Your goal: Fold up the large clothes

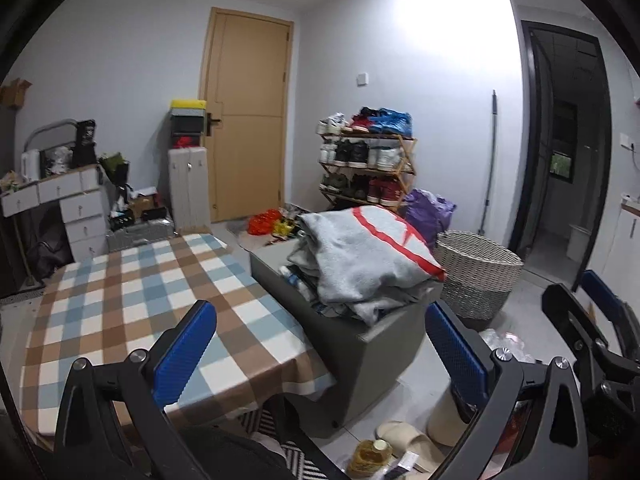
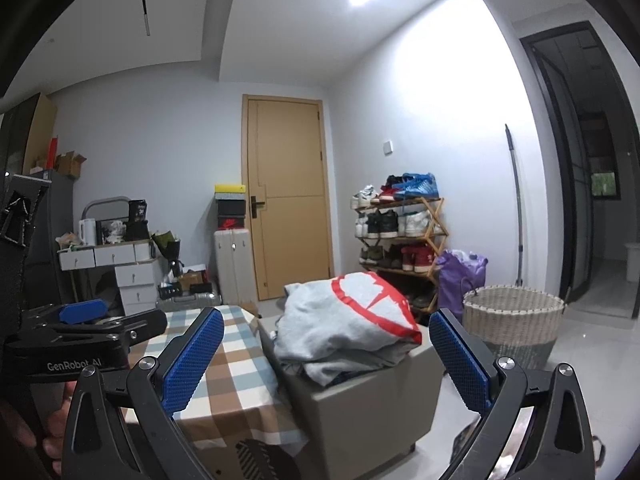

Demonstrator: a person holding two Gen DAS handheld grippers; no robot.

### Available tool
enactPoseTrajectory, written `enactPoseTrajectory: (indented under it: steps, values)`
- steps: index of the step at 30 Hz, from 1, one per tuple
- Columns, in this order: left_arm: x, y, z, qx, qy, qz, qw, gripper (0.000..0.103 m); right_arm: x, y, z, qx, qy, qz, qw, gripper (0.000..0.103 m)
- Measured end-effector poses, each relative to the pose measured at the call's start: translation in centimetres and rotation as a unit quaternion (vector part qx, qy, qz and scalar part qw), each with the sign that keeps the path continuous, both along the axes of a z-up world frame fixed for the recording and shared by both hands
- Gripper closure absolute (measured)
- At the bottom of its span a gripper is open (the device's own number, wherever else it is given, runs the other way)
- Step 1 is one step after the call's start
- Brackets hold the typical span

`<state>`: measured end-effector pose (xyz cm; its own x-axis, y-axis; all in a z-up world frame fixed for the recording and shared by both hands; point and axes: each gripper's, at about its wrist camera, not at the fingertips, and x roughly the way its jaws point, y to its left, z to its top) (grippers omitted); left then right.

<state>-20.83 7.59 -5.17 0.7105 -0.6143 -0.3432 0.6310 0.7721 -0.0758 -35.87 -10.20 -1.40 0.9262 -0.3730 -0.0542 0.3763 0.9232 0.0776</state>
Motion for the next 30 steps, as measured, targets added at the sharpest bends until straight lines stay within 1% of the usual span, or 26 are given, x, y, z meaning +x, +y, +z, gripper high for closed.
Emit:
enactPoseTrajectory:
  steps: [4, 8, 16, 24, 30]
  values:
    - [-0.3, 0.0, 0.0, 0.002, 0.001, -0.003, 1.0000, 0.001, -0.3, -0.4, 0.0, 0.013, -0.008, -0.012, 1.000, 0.000]
    - [-0.7, 0.1, 0.3, 0.003, -0.004, 0.000, 1.0000, 0.001, -0.5, -0.9, -0.1, 0.033, -0.009, -0.006, 0.999, 0.000]
    - [-1.1, 0.0, 0.5, 0.005, -0.007, -0.006, 0.9999, 0.001, -0.8, -0.6, 0.0, 0.025, -0.012, -0.003, 1.000, 0.000]
    - [-1.1, 0.2, 0.6, 0.000, -0.011, 0.000, 0.9999, 0.001, -1.1, -0.2, 0.1, 0.013, -0.017, -0.011, 1.000, 0.000]
    - [-1.2, 0.3, 0.7, -0.001, -0.012, 0.001, 0.9999, 0.001, -1.1, 0.0, 0.2, 0.012, -0.019, -0.002, 1.000, 0.000]
